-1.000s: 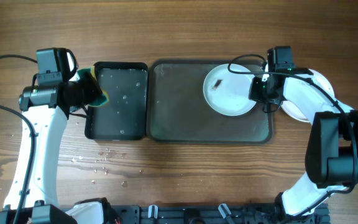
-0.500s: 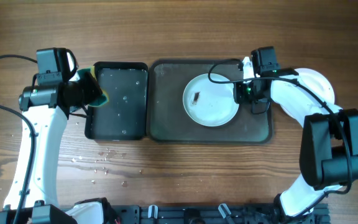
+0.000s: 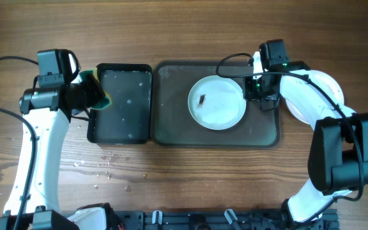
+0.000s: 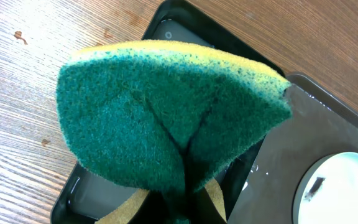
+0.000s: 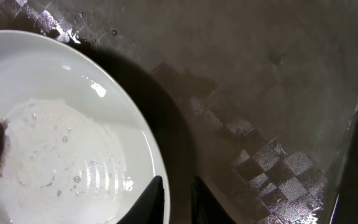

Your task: Clean dirty plates on tray and stack at the side

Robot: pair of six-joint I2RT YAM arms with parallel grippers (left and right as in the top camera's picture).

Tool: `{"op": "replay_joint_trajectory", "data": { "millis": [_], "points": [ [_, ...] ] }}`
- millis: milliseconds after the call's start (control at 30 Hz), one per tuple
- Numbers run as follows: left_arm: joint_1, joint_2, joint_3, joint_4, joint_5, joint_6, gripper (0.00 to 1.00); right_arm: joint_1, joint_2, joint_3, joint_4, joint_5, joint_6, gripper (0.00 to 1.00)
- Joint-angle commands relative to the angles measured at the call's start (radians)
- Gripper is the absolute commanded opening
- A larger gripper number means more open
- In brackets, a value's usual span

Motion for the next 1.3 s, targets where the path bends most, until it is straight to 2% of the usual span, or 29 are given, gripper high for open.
{"op": "replay_joint_trajectory", "data": {
  "millis": [0, 733, 1267],
  "points": [
    [0.003, -0.011, -0.006, 0.003, 0.009, -0.002, 0.04, 0.007, 0.014, -0.010, 0.004, 0.008, 0.023, 0.16],
    [0.003, -0.011, -0.006, 0.002, 0.009, -0.002, 0.05, 0.042, 0.026, -0.035, 0.009, 0.060, 0.028, 0.11],
    [0.003, -0.011, -0.006, 0.002, 0.009, -0.002, 0.05, 0.043, 0.030, -0.042, -0.025, 0.023, 0.047, 0.11]
  ]
}}
